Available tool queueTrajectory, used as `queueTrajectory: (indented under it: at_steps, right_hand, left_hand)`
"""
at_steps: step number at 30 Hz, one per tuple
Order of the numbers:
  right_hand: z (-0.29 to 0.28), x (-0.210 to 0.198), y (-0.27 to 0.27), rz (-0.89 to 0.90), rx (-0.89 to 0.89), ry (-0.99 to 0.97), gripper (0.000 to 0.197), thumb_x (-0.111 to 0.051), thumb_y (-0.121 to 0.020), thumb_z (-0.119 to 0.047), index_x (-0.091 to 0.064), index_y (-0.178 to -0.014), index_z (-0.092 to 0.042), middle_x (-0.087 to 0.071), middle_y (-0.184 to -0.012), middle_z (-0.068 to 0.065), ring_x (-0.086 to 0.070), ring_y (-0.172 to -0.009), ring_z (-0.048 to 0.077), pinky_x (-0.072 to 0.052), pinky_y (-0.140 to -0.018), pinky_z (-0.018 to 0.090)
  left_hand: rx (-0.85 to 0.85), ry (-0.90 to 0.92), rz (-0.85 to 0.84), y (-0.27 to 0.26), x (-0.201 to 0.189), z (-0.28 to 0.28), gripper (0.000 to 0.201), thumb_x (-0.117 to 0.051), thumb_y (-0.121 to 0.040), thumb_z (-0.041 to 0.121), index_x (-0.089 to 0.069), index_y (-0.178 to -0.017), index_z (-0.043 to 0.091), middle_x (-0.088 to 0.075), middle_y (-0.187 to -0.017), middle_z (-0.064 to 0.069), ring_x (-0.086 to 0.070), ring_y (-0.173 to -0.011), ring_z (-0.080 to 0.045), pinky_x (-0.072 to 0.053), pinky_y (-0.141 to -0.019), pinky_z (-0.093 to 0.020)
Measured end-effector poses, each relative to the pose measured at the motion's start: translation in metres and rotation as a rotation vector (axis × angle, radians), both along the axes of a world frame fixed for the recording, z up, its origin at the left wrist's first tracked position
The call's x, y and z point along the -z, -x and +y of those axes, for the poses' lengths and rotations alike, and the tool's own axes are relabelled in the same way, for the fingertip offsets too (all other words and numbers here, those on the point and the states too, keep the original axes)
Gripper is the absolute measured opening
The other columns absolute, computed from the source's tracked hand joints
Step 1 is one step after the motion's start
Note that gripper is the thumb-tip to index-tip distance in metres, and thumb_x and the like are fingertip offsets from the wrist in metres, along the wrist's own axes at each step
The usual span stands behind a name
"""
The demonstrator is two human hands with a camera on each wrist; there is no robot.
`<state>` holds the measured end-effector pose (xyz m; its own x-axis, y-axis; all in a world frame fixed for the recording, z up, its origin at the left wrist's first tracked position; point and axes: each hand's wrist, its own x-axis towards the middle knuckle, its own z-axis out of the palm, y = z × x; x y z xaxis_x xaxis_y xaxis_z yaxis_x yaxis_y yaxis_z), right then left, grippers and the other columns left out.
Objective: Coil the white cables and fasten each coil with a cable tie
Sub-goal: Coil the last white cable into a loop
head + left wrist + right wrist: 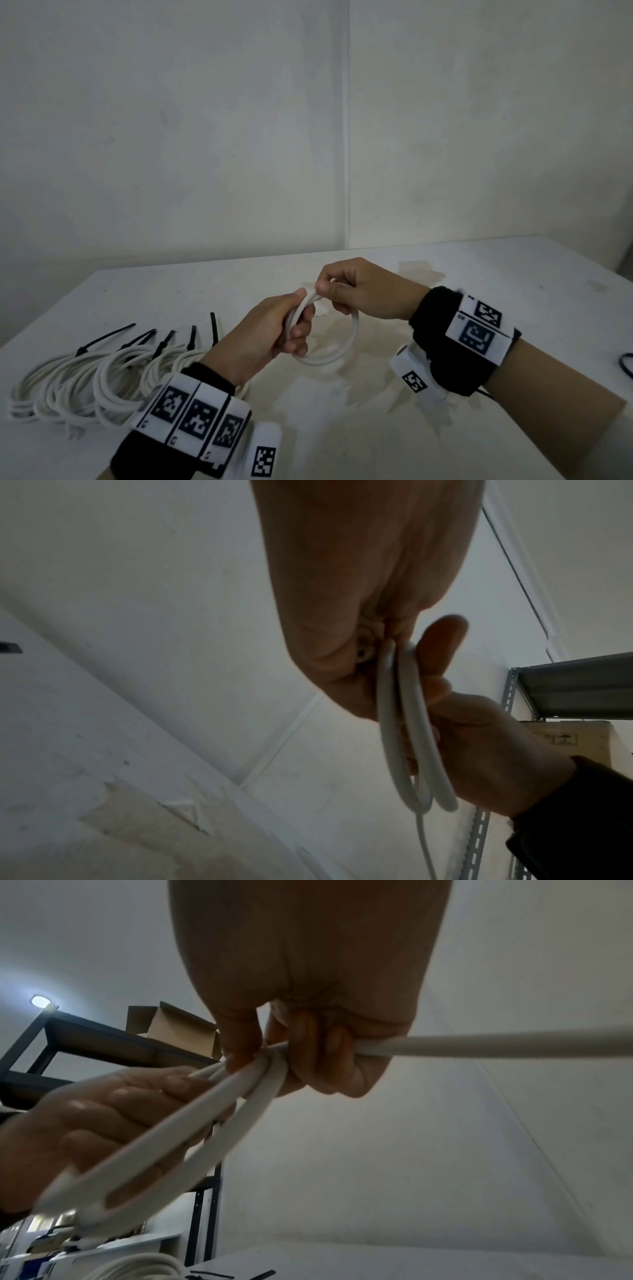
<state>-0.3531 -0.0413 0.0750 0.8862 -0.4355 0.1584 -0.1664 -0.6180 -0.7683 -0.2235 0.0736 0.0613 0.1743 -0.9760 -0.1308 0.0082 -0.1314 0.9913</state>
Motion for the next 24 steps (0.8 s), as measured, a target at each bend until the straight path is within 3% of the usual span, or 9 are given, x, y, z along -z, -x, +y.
queueTrajectory:
  at_steps: [5, 8, 9, 12, 14, 18, 20, 22, 24]
  right_hand:
    - [-0.004, 0.003, 0.0, -0.066, 0.016, -0.005, 0.021, -0.052, -0.093, -0.025, -0.062, -0.076, -0.017, -0.05, -0.051, -0.004, -0.043, -0.052, 0.013, -0.036, -0.057, 0.026]
    - [-0.008, 0.01, -0.001, -0.117, 0.043, 0.007, 0.027, -0.052, -0.093, -0.025, -0.065, -0.079, -0.005, -0.056, -0.056, 0.0, -0.046, -0.058, 0.02, -0.037, -0.06, 0.029]
    - [-0.011, 0.012, 0.0, -0.139, 0.064, 0.032, 0.028, -0.051, -0.093, -0.024, -0.066, -0.079, -0.005, -0.058, -0.059, 0.002, -0.047, -0.06, 0.021, -0.038, -0.062, 0.029]
    - [-0.024, 0.02, 0.01, -0.19, 0.163, 0.131, 0.03, -0.047, -0.095, -0.018, -0.06, -0.07, -0.025, -0.056, -0.06, -0.003, -0.054, -0.06, 0.009, -0.039, -0.062, 0.02]
    - [-0.036, 0.029, 0.02, -0.173, 0.245, 0.186, 0.024, -0.045, -0.096, -0.016, -0.058, -0.076, -0.022, -0.047, -0.058, -0.006, -0.043, -0.052, 0.004, -0.031, -0.054, 0.014]
    - [-0.054, 0.049, 0.041, -0.157, 0.409, 0.23, 0.007, -0.043, -0.096, -0.017, -0.048, -0.091, -0.018, -0.039, -0.054, -0.006, -0.034, -0.047, 0.009, -0.029, -0.05, 0.018]
    - [-0.056, 0.056, 0.046, -0.076, 0.431, 0.372, 0.009, -0.042, -0.097, -0.021, -0.048, -0.094, -0.016, -0.044, -0.056, -0.006, -0.039, -0.048, 0.01, -0.033, -0.051, 0.024]
    - [-0.052, 0.061, 0.046, -0.051, 0.428, 0.673, 0.022, -0.04, -0.096, -0.029, -0.054, -0.094, -0.013, -0.056, -0.069, -0.002, -0.053, -0.054, 0.021, -0.042, -0.051, 0.032]
    - [-0.044, 0.062, 0.043, -0.073, 0.342, 0.944, 0.026, -0.039, -0.089, -0.033, -0.058, -0.087, -0.015, -0.061, -0.074, -0.001, -0.058, -0.051, 0.02, -0.043, -0.04, 0.029]
  left_hand:
    - [-0.009, 0.024, -0.044, 0.006, 0.002, -0.002, 0.039, -0.029, -0.1, 0.027, -0.046, -0.069, 0.01, -0.03, -0.047, 0.006, -0.024, -0.037, -0.008, -0.036, -0.045, -0.019]
    - [-0.059, 0.051, -0.05, 0.01, 0.003, -0.004, 0.039, -0.03, -0.1, 0.025, -0.038, -0.064, 0.012, -0.027, -0.045, 0.007, -0.02, -0.036, -0.006, -0.03, -0.042, -0.019]
    - [-0.084, 0.067, -0.025, 0.01, 0.003, -0.005, 0.039, -0.03, -0.1, 0.024, -0.037, -0.063, 0.013, -0.026, -0.045, 0.007, -0.02, -0.035, -0.006, -0.028, -0.041, -0.019]
    - [-0.177, 0.114, 0.094, -0.002, 0.001, -0.004, 0.038, -0.031, -0.099, 0.022, -0.035, -0.062, 0.013, -0.025, -0.041, 0.008, -0.019, -0.031, -0.004, -0.025, -0.035, -0.017]
    - [-0.246, 0.156, 0.206, -0.017, -0.001, -0.002, 0.038, -0.031, -0.098, 0.023, -0.034, -0.062, 0.014, -0.025, -0.039, 0.009, -0.02, -0.028, -0.003, -0.025, -0.033, -0.016]
    - [-0.404, 0.249, 0.385, -0.045, -0.006, 0.003, 0.038, -0.031, -0.098, 0.024, -0.033, -0.062, 0.015, -0.026, -0.035, 0.01, -0.02, -0.025, -0.002, -0.023, -0.031, -0.013]
    - [-0.455, 0.277, 0.391, -0.053, -0.006, 0.004, 0.038, -0.031, -0.099, 0.024, -0.034, -0.062, 0.015, -0.027, -0.035, 0.01, -0.02, -0.026, -0.002, -0.023, -0.032, -0.012]
    - [-0.479, 0.293, 0.394, -0.055, -0.005, 0.003, 0.038, -0.03, -0.099, 0.024, -0.034, -0.062, 0.015, -0.027, -0.035, 0.01, -0.02, -0.026, -0.002, -0.023, -0.032, -0.012]
    - [-0.497, 0.312, 0.404, -0.054, -0.006, -0.001, 0.037, -0.03, -0.099, 0.025, -0.035, -0.063, 0.015, -0.027, -0.035, 0.01, -0.021, -0.026, -0.003, -0.024, -0.032, -0.012]
